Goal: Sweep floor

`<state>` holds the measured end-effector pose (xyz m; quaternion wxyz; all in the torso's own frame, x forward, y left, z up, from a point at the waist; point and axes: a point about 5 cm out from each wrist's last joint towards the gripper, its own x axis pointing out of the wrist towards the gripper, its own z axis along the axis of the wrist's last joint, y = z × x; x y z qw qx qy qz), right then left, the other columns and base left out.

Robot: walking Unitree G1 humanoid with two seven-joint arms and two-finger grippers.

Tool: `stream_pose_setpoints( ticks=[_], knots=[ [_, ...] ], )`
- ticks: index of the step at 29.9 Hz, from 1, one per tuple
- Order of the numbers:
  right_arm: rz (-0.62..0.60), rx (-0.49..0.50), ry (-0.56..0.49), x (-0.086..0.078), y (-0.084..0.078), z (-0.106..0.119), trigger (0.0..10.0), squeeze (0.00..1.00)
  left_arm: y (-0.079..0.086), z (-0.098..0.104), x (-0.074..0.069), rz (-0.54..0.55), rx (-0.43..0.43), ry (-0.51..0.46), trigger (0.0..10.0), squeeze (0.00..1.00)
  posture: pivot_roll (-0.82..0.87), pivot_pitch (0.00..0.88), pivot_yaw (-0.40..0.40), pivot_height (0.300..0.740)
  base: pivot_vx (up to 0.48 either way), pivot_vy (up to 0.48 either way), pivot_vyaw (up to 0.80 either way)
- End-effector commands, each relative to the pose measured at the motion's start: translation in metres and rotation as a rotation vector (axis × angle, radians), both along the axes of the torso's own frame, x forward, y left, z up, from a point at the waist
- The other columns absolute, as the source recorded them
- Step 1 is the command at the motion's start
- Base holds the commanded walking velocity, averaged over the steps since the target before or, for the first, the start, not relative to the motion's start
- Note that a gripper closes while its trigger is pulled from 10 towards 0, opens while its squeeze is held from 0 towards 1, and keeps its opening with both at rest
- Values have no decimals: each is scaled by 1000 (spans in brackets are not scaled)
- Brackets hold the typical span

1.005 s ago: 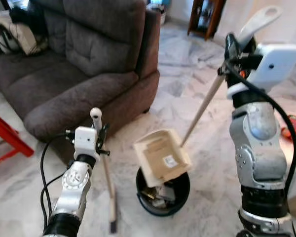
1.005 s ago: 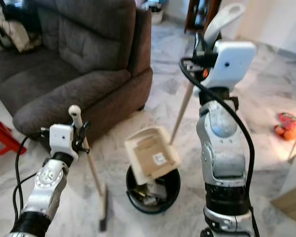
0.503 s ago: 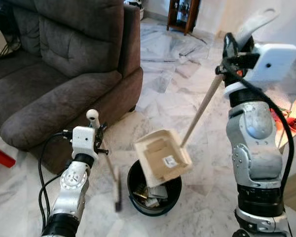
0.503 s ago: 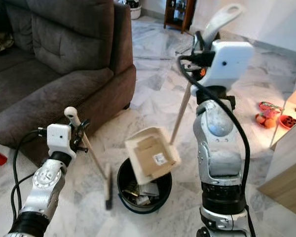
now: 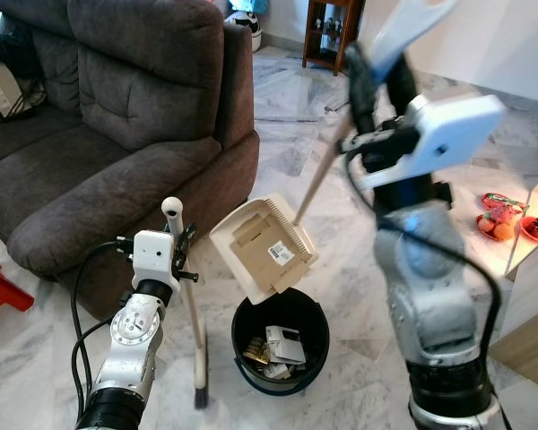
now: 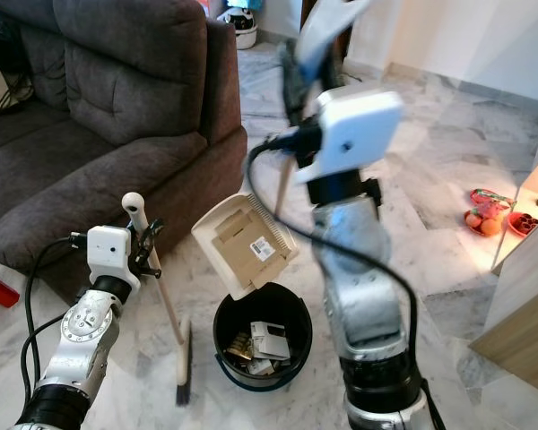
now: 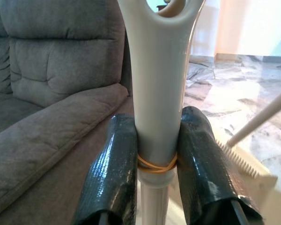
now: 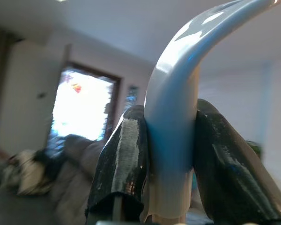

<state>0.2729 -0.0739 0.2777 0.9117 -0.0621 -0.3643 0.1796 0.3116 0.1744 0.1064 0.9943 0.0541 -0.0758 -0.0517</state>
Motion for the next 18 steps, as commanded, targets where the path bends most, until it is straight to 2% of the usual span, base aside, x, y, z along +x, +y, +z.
stream_pose_setpoints(
  ticks=[1, 9, 13, 18],
  knots=[
    [60, -25, -109, -17, 9, 12, 10000, 0, 1, 9, 1, -2, 4, -45, 10000, 0, -4, 72, 6, 740, 0, 0, 0],
    [92, -147, -139, -27, 22, -3, 10000, 0, 0, 8, 1, -4, 5, -44, 10000, 0, -7, 71, 8, 740, 0, 0, 0],
    [71, -163, -183, -29, 21, 0, 10000, 0, 0, 8, 1, -5, 6, -44, 10000, 0, -7, 71, 8, 740, 0, 0, 0],
    [77, -241, -245, -35, 28, -1, 10000, 0, 0, 8, 1, -5, 5, -44, 10000, 0, -5, 69, 7, 740, 0, 0, 0]
  ],
)
